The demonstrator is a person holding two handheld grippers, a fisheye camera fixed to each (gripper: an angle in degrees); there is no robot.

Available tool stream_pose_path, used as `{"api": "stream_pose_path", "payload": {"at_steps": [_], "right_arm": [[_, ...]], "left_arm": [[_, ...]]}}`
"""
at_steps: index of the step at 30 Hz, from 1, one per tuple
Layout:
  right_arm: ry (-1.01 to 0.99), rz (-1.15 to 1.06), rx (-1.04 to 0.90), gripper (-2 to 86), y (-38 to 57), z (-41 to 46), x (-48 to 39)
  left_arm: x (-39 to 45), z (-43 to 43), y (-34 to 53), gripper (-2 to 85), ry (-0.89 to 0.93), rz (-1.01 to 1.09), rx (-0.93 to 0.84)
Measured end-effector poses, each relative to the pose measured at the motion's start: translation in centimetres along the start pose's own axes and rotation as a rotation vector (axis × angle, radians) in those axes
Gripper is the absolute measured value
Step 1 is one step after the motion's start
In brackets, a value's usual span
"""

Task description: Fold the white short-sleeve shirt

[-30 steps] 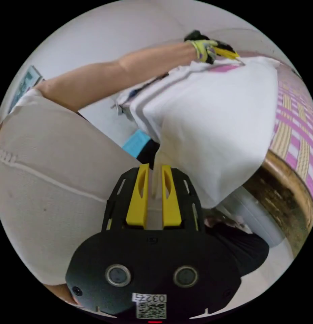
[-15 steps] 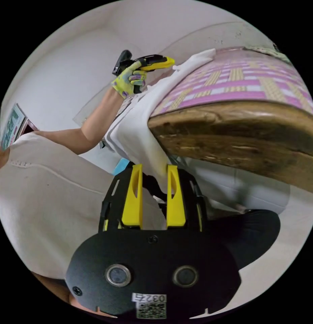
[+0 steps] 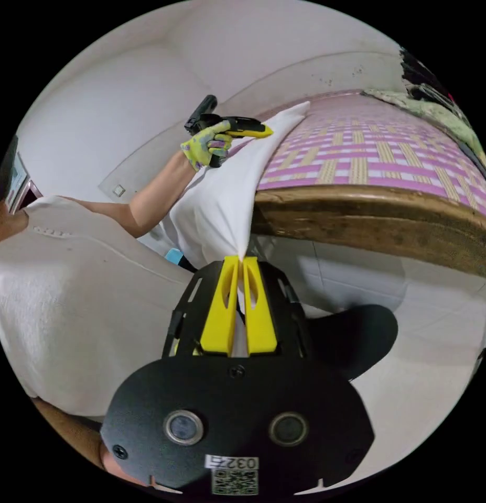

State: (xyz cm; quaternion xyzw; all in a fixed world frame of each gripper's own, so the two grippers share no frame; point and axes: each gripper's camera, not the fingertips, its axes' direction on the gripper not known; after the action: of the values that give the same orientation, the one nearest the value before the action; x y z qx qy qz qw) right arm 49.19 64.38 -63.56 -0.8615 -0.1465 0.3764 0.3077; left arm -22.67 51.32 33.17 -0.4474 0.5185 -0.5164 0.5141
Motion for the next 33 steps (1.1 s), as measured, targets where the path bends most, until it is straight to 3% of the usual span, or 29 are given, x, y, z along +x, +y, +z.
{"api": "stream_pose_path", "payload": {"at_steps": [3, 8, 12, 17, 20, 24, 27, 33], "right_arm": [[0.030, 0.009, 0.048, 3.8, -1.7, -2.2, -2.1], [0.071, -0.130, 0.182, 3.8, -9.5, -7.0, -7.6], [0.167, -0.291, 0.058, 4.0, -22.6, -4.5, -11.8], [0.284, -0.370, -0.015, 3.9, -38.8, 2.0, -12.4], [0.350, -0.348, -0.158, 3.9, -47.8, 8.3, -10.7], [0.397, -0.345, -0.398, 4.2, -56.1, 17.0, -9.1], [0.411, -0.365, -0.504, 5.5, -59.3, 20.5, -9.4], [0.386, -0.320, -0.608, 6.0, -62.5, 22.9, -9.7]], "left_arm": [[-2.0, -2.9, 0.4, -1.4, 0.127, -0.060, 0.090], [-8.8, -10.2, 1.0, -1.2, 0.161, -0.278, 0.318], [-15.4, -11.8, 1.8, 0.7, 0.221, -0.454, 0.407], [-19.2, -14.0, 2.8, 6.2, 0.348, -0.419, 0.554], [-19.4, -14.2, 1.7, 7.5, 0.253, -0.412, 0.494], [-20.5, -12.5, 0.5, 6.0, 0.343, -0.443, 0.362], [-20.5, -13.8, 0.8, 0.5, 0.340, -0.426, 0.378], [-18.5, -13.9, -0.2, -1.1, 0.404, -0.279, 0.291]]}}
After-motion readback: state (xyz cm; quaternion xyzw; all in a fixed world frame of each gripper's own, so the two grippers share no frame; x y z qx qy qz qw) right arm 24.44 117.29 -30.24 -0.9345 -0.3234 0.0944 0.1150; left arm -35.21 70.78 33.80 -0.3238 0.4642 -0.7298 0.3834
